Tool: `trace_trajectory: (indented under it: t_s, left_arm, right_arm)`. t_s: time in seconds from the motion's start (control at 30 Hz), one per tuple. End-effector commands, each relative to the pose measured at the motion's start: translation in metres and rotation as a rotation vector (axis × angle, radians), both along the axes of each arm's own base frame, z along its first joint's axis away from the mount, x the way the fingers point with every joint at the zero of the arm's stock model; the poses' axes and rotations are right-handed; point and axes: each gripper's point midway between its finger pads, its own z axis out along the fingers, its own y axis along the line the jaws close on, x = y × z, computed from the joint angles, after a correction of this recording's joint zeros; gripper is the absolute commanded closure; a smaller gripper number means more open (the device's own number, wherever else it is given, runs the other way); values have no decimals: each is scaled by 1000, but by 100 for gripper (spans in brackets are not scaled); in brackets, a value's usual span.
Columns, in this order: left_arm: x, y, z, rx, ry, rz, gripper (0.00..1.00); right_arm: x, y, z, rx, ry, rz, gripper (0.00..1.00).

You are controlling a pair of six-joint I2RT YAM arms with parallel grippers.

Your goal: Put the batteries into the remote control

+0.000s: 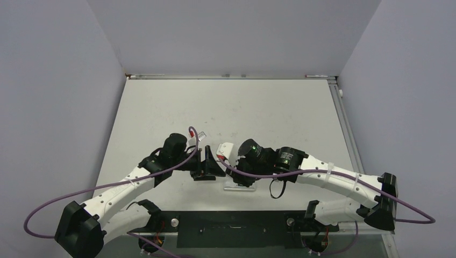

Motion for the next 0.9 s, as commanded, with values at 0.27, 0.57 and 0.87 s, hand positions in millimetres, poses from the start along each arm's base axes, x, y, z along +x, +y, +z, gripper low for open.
trace_trajectory:
  t_s: [0.27, 0.57, 0.87]
  left_arm:
    - [11, -7, 15, -43, -56, 1, 30]
    - [18, -7, 27, -68, -87, 31, 28]
    - [23, -1, 25, -36, -105, 55, 28]
  right_arm:
    - [1, 17, 49, 179, -89, 54, 91]
    - [3, -1, 20, 54, -85, 50, 91]
    - [5, -22, -6, -72, -104, 94, 92]
